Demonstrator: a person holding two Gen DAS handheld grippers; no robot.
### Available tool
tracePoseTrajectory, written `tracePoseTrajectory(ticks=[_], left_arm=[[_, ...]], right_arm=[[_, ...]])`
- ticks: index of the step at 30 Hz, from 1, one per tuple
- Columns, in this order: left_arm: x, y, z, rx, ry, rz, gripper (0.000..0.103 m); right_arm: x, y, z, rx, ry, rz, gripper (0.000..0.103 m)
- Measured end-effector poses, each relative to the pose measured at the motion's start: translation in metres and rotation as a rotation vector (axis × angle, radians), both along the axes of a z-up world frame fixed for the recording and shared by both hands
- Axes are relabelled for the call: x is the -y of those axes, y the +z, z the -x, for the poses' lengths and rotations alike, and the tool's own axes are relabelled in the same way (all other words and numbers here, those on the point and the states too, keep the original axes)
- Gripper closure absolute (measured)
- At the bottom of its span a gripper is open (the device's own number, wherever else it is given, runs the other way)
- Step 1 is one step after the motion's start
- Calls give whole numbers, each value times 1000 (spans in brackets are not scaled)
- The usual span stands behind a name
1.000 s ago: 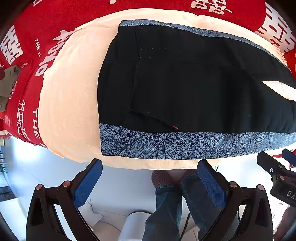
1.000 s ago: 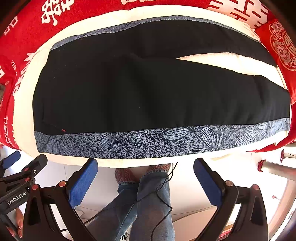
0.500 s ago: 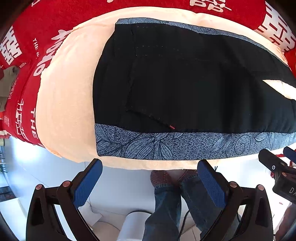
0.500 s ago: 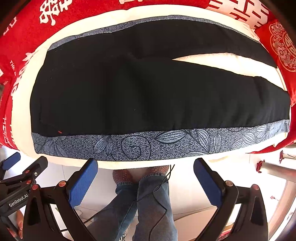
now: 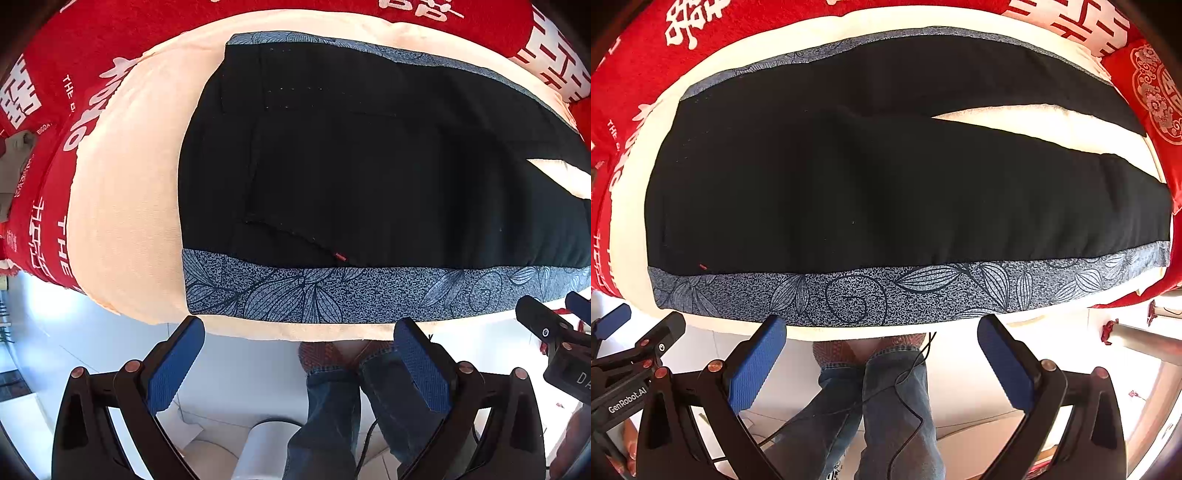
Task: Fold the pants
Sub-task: 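Grasp the grey waistband with the left gripper while the right gripper grasps it too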
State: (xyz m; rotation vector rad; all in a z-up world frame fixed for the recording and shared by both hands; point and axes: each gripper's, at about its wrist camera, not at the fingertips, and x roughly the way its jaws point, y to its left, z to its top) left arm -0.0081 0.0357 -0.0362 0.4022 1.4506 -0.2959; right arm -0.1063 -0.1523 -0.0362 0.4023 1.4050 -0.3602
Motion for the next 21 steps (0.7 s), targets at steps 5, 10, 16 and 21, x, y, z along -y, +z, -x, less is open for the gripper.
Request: tracePoseTrajectory(ticks=[5, 10, 16, 21], left_arm=[[-5, 1, -1, 7, 20, -4, 0], [-17, -2, -3, 4, 38, 29, 0], [-29, -9, -6, -10, 65, 112, 0], [-37, -23, -4, -68, 90, 252, 0]], right_arm=[[-1, -6, -1, 34, 2, -50, 0], [3, -15, 4, 87, -49, -198, 0], [-1, -33, 13, 166, -63, -377, 0], [-8, -68, 24, 229, -103, -565, 31]])
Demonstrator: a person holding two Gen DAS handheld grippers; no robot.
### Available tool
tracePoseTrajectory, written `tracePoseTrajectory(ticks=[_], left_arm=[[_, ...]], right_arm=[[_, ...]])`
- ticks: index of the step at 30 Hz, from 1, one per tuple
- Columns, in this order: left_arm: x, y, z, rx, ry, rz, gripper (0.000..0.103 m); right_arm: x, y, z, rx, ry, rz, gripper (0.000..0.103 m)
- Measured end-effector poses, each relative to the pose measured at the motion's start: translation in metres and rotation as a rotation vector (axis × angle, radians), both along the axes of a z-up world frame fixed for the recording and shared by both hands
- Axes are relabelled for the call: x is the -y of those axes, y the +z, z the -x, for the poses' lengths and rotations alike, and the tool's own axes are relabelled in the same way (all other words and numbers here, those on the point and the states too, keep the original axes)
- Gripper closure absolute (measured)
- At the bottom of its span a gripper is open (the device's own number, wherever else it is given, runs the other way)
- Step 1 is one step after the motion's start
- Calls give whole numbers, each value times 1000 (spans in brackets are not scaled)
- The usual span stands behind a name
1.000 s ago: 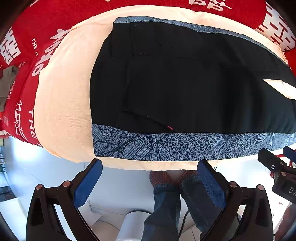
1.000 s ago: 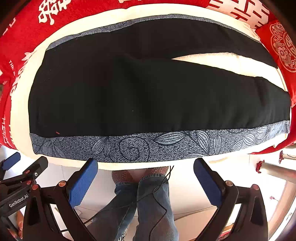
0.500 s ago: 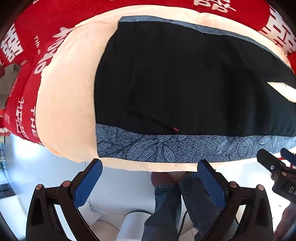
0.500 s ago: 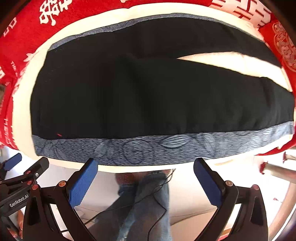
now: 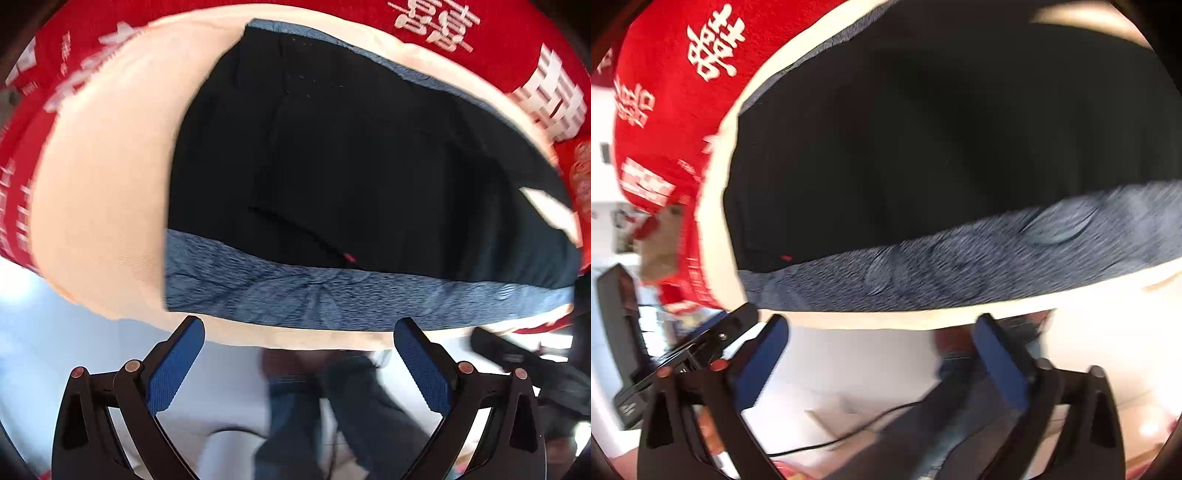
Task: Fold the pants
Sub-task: 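Grasp the grey waistband with the left gripper while the right gripper grasps it too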
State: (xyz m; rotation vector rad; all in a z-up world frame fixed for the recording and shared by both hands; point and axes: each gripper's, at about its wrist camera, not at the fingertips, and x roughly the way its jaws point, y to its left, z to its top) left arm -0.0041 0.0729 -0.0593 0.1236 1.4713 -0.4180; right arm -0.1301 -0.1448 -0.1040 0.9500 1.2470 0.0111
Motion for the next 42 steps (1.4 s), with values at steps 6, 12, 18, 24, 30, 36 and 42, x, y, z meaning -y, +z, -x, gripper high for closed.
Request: tracePoseTrajectory(ticks=[6, 12, 18, 24, 30, 36, 42], left_arm=[[-8, -23, 1, -86, 44, 152, 0], [-13, -35, 1, -109, 49, 201, 0], [-22, -39, 1, -140, 82, 246, 0], [-34, -35, -4, -179, 212, 337, 0], [-28, -45, -33, -197, 287, 445, 40], [-28, -35, -38, -161, 222, 414, 67], [-22, -22, -43, -152, 129, 393, 67]], right_arm=[[3, -43, 18, 56, -101, -176, 38], [15, -56, 18, 182, -214, -322, 39], [16, -54, 15, 218, -310, -481, 93], [17, -3, 15, 296, -255, -496, 93], [21, -8, 11, 260, -197, -470, 93], [25, -22, 15, 193, -179, -406, 80], [48, -51, 47, 167, -280, -375, 58]])
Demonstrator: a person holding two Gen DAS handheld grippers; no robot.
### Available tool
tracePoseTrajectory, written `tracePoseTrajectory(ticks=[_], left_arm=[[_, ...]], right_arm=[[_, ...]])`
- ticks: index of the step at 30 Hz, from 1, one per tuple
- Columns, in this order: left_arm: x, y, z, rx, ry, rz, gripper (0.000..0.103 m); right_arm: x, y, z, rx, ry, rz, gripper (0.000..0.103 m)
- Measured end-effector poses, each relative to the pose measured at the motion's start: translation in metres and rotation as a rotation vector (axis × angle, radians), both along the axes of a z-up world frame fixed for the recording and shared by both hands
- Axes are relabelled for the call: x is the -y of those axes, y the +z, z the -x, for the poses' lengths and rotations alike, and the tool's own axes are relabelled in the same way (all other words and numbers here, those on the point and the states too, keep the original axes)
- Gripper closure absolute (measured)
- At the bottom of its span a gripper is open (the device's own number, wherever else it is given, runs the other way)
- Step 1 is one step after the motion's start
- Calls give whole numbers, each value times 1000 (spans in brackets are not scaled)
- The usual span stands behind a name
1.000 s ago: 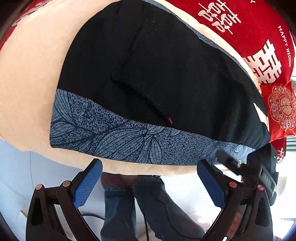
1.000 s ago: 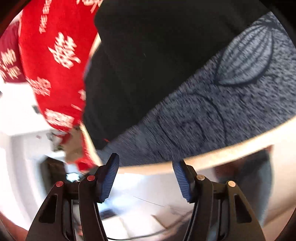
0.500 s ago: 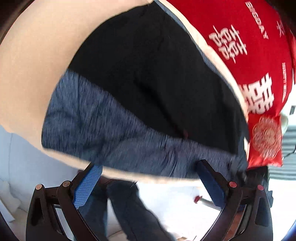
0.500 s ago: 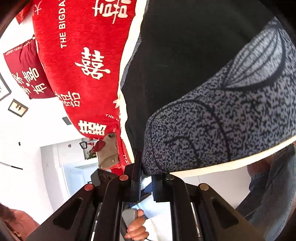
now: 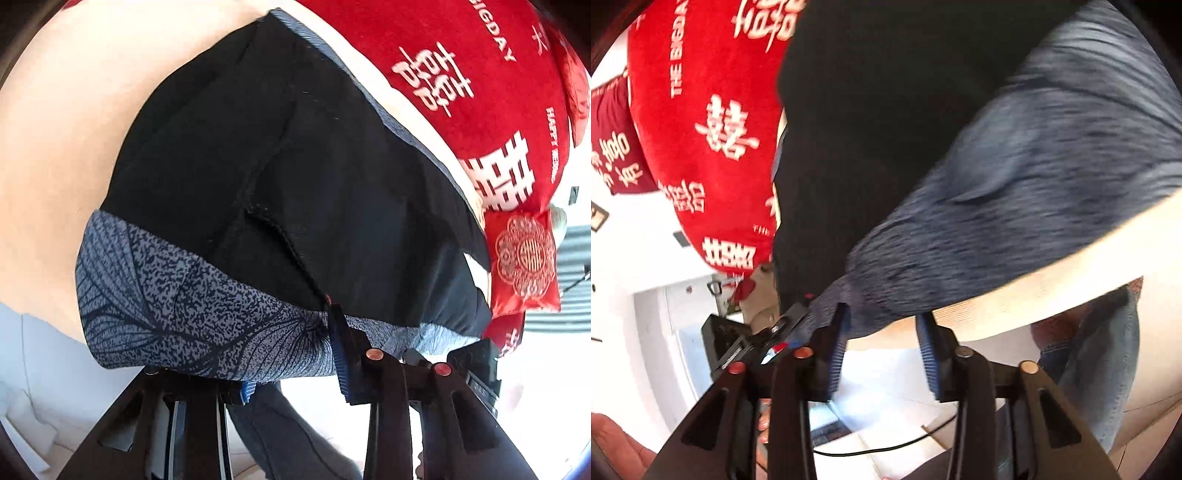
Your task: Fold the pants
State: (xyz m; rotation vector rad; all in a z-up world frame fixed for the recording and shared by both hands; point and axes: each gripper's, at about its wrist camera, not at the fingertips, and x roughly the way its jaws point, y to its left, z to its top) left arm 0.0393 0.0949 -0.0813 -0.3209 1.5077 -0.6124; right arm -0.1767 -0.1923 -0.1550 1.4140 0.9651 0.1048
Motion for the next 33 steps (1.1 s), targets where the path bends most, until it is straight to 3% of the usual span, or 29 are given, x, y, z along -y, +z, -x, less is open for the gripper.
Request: tracePoseTrajectory(ticks=[4, 7, 8, 9, 10, 13, 18, 23, 26, 28, 30, 33], left_arm=[[4, 8, -3, 2, -30, 5, 67], [6, 11, -4, 11, -52, -15, 67], [6, 11, -4, 9, -54, -20, 67], [7, 10, -5, 7, -53, -27, 68], [7, 10, -5, 5, -51, -34, 74], [6, 19, -8, 8, -26, -55, 74], [21, 62, -21, 61, -13, -73, 74], [56, 114, -72, 184, 20, -68, 74], [79, 116, -117, 236, 54, -81, 73], [95, 104, -148, 277, 74, -122, 61], [108, 86, -174, 321, 94, -188, 56], [122, 52, -204, 306, 119, -237, 56]], right_arm=[[15, -22, 19, 21, -113, -60, 58], [24, -37, 32, 87, -237, -205, 59], [26, -37, 34, 87, -267, -225, 75], [28, -35, 35, 73, -289, -228, 97], [30, -28, 36, 52, -289, -209, 97], [36, 20, 25, 52, -189, -89, 97], [70, 108, -27, 93, 45, 92, 97], [102, 152, -104, 103, 199, 152, 93], [125, 153, -167, 73, 301, 186, 93], [130, 149, -208, 49, 353, 211, 93], [142, 129, -248, 13, 404, 212, 93], [156, 86, -294, -41, 428, 195, 93]])
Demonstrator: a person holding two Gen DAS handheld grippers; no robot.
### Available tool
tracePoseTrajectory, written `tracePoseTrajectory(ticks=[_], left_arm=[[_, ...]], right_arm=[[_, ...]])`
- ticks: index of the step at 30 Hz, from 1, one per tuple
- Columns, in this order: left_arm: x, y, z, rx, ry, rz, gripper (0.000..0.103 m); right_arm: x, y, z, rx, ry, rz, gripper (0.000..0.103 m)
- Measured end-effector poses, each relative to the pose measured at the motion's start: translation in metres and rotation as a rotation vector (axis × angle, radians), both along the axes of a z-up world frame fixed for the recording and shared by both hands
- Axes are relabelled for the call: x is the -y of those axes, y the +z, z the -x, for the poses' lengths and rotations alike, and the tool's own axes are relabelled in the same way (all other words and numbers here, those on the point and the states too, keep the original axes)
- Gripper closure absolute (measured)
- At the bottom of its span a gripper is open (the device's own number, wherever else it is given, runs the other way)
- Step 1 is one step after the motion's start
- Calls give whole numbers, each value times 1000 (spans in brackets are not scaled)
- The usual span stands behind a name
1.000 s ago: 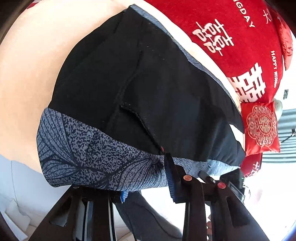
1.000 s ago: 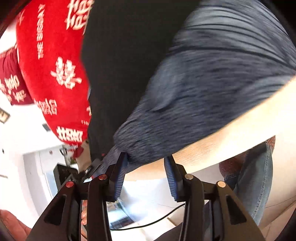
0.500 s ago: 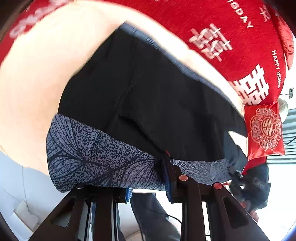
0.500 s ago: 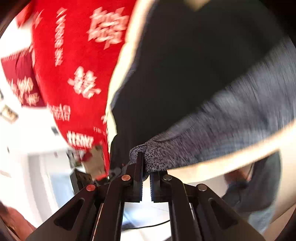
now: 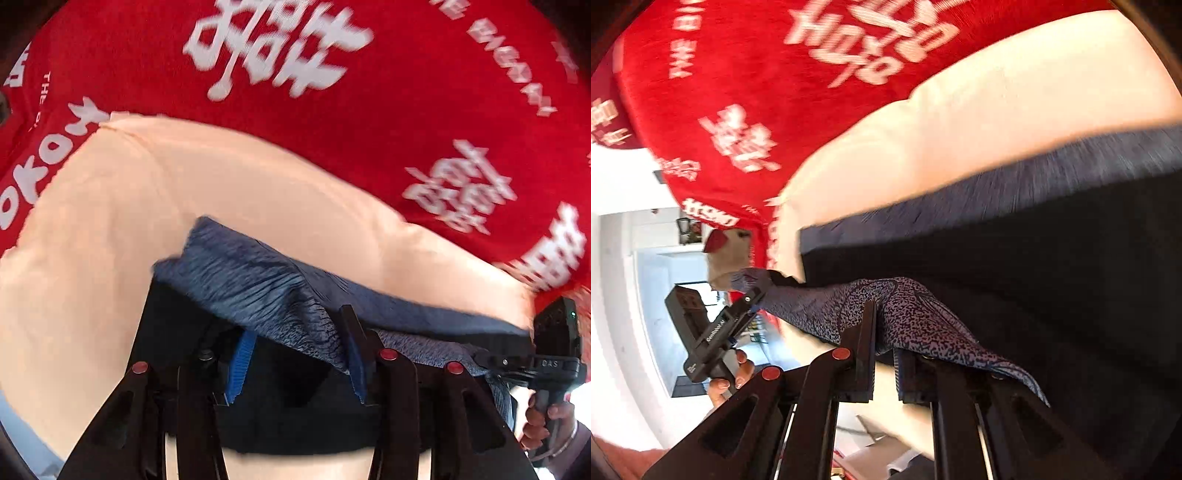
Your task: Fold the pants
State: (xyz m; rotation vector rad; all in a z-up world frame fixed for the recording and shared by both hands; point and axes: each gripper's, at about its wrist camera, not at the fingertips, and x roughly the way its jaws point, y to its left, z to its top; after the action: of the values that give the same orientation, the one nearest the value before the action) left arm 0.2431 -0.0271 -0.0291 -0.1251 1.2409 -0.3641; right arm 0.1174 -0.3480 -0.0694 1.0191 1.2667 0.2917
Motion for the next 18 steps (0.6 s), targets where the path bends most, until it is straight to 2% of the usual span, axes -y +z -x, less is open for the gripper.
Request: tracePoseTrajectory(ticks=[3, 5, 6, 7, 9, 10, 12, 14, 16, 18], left_arm=[[14, -37, -20, -33, 32, -81, 56], [18, -40, -24, -35, 58, -103, 56], [17, -34, -24, -39, 66, -106, 56], [16, -26, -22, -35, 73, -106, 56], [11, -4, -14, -7, 91, -111, 56], [9, 2, -11, 2, 97, -121, 56], [8, 14, 1, 13, 89, -161, 56], [17, 12, 10, 7, 34, -198, 55], [37, -5, 15, -12, -9, -245, 45], [59, -22, 19, -20, -25, -256, 45]], right_arm=[[9, -38, -21, -62, -24, -22, 93], [10, -36, -26, -67, -15, -20, 92], [6, -27, -27, -63, 29, 14, 87], [2, -19, -26, -45, 55, 46, 81], [-8, 8, -22, 23, 121, 125, 39], [-14, 24, -17, 69, 151, 161, 36], [-26, 41, -12, 129, 194, 170, 37], [-43, 42, -16, 137, 245, 203, 44], [-61, 33, -27, 132, 303, 263, 48], [-70, 16, -40, 117, 334, 324, 49]])
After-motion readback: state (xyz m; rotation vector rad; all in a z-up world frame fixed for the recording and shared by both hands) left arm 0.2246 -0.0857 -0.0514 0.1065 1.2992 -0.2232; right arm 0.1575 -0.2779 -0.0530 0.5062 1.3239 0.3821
